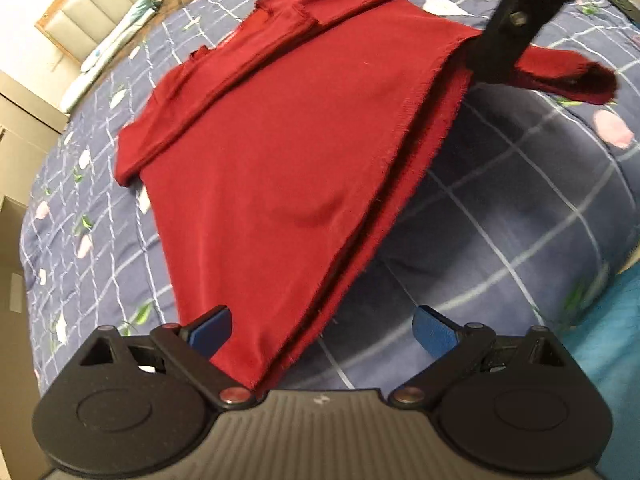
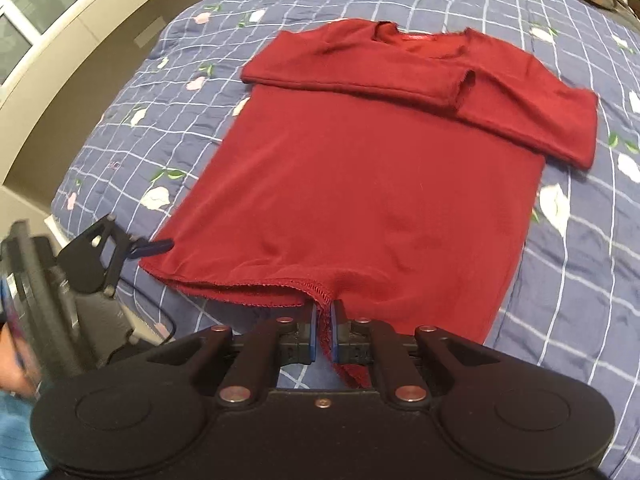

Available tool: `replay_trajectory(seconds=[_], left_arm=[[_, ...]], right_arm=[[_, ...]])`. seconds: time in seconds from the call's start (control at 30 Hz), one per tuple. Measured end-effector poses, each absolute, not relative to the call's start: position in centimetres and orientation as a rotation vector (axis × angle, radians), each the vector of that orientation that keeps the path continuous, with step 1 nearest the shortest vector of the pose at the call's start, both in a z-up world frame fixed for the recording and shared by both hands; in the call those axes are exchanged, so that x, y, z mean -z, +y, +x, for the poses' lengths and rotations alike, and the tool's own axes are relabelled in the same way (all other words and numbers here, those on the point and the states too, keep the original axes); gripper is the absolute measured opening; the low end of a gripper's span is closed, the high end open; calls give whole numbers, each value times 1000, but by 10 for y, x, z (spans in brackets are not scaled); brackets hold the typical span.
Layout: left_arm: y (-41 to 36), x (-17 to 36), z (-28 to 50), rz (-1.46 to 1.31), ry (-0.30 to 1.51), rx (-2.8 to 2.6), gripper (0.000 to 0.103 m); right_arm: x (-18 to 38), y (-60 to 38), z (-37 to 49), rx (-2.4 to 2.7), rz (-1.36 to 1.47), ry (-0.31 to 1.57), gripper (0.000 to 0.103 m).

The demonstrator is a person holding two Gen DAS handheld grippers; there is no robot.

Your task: Fold small clothes

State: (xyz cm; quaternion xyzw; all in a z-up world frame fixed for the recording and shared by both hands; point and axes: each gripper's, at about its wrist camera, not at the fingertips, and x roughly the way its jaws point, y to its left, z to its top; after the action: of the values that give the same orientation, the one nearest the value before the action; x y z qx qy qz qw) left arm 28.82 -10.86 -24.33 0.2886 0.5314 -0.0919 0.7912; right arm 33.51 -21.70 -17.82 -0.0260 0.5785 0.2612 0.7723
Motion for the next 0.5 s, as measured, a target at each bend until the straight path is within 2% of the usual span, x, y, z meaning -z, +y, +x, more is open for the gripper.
replay_trajectory(seconds=[0.1,0.2,0.23,0.27,0.3,0.33,0.43,0.5], left_arm=[[-105,249,298,649,1150,164,91],[-93,256,304,686,1174,113,80],[-88,257,306,688,1184,107,71],[-83,257,307,679,1194,111,50],[-77,254,310,664,1202,123,38],[-72,251,312,639,1208,140,21],[-59,235,316,553,1189,180,7],[-57,225,321,548,1180,184,5]], right_arm=[[175,-221,337,-581,-72,1255,6],[173,-226,339,-591,-80,1258,6],[172,-227,339,-595,-83,1260,6],[172,-228,339,-599,-86,1261,6],[172,-229,338,-604,-91,1263,6],[173,-229,338,-606,-96,1265,6],[173,-233,336,-597,-92,1269,6],[174,-234,335,-591,-87,1267,7]])
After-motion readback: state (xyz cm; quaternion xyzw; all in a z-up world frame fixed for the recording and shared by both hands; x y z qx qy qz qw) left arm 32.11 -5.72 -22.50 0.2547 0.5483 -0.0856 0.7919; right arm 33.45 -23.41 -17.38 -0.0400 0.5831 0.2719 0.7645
